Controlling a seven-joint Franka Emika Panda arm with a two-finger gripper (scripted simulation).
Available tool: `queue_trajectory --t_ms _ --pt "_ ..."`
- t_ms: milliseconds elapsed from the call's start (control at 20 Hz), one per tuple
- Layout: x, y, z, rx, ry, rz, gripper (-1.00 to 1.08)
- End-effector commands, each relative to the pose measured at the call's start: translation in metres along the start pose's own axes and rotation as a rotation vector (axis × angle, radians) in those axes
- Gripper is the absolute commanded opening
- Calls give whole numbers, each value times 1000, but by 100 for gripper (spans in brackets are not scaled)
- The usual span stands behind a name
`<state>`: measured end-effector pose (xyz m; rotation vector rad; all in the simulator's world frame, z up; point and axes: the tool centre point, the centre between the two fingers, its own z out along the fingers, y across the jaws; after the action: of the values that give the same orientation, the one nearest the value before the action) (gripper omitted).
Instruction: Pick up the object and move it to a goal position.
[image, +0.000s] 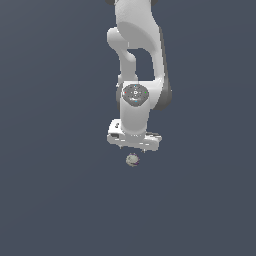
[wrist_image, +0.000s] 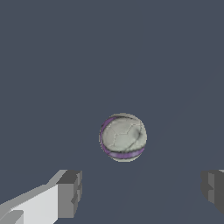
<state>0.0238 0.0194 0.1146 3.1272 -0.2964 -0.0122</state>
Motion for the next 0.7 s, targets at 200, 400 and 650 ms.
queue_trajectory --t_ms 200,400,650 --pt "10 -5 20 1 6 100 100" --pt "12 -6 26 2 7 129 100" --pt "12 -6 28 1 7 131 100"
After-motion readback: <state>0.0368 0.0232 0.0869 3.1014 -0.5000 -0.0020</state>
